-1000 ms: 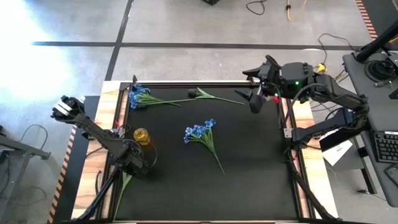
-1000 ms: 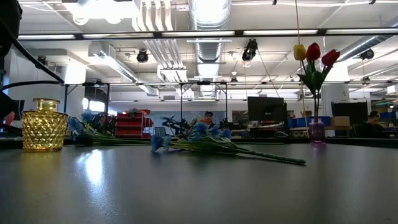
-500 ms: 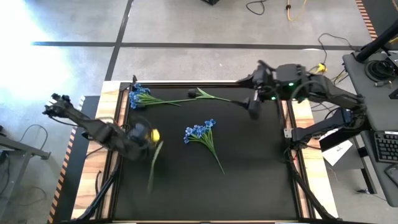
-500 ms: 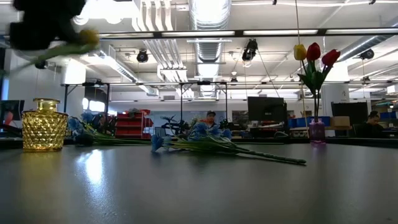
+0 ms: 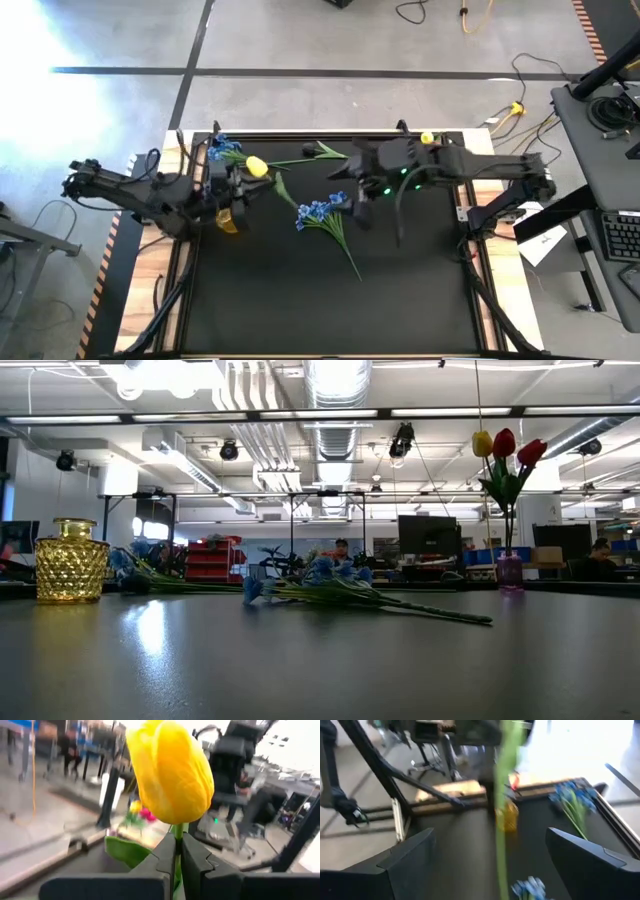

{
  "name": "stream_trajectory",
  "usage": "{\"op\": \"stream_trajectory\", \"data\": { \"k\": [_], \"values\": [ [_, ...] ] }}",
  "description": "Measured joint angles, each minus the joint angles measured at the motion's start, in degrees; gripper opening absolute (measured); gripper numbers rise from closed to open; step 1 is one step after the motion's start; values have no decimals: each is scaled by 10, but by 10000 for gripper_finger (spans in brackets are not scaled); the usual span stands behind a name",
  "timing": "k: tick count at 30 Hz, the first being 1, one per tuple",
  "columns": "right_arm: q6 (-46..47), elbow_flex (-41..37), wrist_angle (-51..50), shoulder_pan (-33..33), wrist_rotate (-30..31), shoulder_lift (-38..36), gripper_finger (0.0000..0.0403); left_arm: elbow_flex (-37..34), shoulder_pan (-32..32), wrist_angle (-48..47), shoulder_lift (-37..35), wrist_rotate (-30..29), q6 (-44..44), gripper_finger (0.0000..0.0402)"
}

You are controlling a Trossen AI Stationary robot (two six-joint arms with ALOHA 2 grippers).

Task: Sort flowers into vase by color
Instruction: Put the yellow flower into the purple vase

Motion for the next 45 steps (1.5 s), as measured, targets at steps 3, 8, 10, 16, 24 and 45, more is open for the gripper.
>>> {"op": "stream_trajectory", "data": {
  "k": [3, 8, 10, 16, 24, 45],
  "values": [
    [29, 0, 83, 2, 1, 28, 368, 17, 27, 29, 25, 38, 27, 0],
    [45, 0, 148, 1, 14, 59, 368, 67, 48, 21, 77, 100, 38, 0],
    [44, 0, 150, 2, 43, 66, 367, 88, 48, 12, 96, 109, 51, 0],
    [42, 0, 155, 4, 77, 66, 317, 144, 48, -57, 134, 111, 58, 0],
    [55, 0, 154, 5, 77, 65, 174, 189, 48, -89, 162, 114, 65, 0],
    [26, 0, 123, -28, 232, 41, 12, 208, 49, -293, 65, 100, 66, 111]
  ]
}}
